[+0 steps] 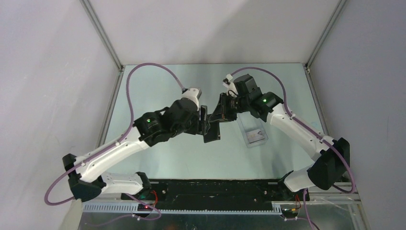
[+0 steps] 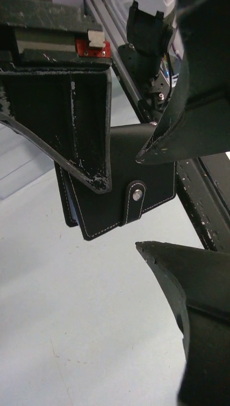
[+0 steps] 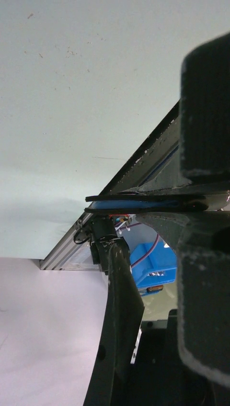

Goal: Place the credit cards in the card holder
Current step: Open the card holder.

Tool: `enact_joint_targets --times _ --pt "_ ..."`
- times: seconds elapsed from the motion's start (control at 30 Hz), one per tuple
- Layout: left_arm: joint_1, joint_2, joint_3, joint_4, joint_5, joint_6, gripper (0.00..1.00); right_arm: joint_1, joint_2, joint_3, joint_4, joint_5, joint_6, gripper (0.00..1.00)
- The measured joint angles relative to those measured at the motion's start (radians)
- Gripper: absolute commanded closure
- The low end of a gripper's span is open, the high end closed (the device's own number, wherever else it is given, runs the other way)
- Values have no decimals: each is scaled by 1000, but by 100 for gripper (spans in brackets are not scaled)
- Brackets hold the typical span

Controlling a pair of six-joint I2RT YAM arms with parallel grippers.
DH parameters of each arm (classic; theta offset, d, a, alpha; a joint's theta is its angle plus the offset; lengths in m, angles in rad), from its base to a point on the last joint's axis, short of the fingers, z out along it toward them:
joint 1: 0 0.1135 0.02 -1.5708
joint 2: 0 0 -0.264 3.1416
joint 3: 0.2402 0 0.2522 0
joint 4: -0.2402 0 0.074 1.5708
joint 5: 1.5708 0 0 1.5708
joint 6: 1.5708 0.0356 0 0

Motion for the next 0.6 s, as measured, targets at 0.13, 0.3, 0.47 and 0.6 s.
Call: enact_joint_targets --times 0.13,0.3,0.47,0.6 --pt "-19 50 6 0 -2 -1 42 0 4 6 -6 4 -2 100" --pt "-30 67 6 0 -11 -3 50 2 4 7 -7 4 -3 100" --pt "-32 72 6 0 -27 -16 59 2 4 8 -6 3 -2 100" --pt "-32 76 3 2 -42 -20 64 2 4 8 -5 2 -2 100"
